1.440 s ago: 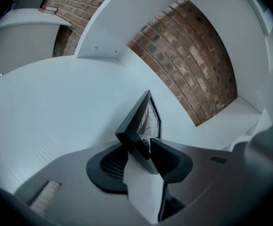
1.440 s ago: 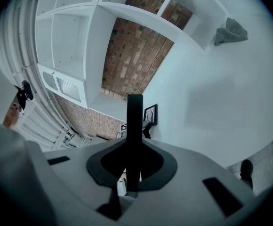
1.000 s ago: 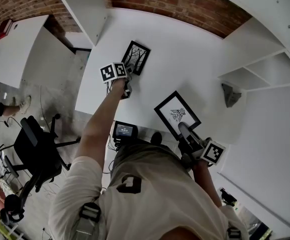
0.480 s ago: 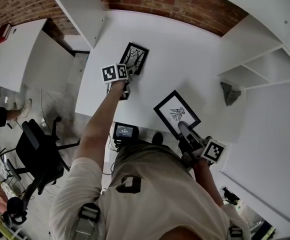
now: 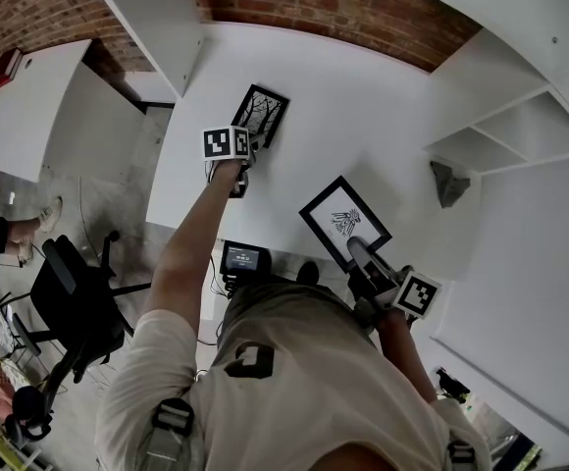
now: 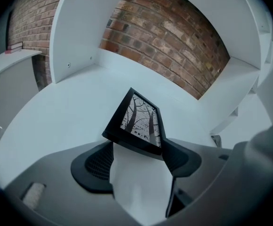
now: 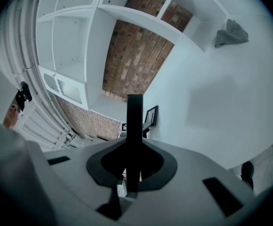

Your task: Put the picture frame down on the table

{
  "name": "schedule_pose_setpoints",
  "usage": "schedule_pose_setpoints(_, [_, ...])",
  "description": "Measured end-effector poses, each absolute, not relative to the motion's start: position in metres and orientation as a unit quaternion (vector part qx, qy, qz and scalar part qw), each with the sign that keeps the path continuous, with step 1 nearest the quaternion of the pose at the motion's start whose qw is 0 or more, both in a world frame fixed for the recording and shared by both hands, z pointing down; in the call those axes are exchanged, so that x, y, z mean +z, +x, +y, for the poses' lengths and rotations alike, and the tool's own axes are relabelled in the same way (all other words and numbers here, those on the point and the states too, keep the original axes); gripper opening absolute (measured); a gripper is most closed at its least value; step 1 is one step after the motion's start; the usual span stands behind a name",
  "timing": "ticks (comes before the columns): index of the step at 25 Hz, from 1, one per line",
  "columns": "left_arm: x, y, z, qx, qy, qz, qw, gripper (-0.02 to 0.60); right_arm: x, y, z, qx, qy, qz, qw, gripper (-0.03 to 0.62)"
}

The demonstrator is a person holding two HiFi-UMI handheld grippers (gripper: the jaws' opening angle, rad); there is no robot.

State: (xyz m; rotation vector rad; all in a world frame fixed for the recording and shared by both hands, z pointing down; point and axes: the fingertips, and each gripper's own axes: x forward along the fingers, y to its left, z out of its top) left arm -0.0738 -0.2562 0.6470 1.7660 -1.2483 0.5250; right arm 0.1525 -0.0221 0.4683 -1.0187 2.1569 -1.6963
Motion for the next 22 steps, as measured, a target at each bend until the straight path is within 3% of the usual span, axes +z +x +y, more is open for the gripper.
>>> schedule_pose_setpoints(22, [0.619, -0.083, -0.246, 0.190, 0.723, -0.499, 0.438, 0.307, 0.460, 0.151, -0.020, -0.562, -0.337, 0.747, 0.111, 0.026])
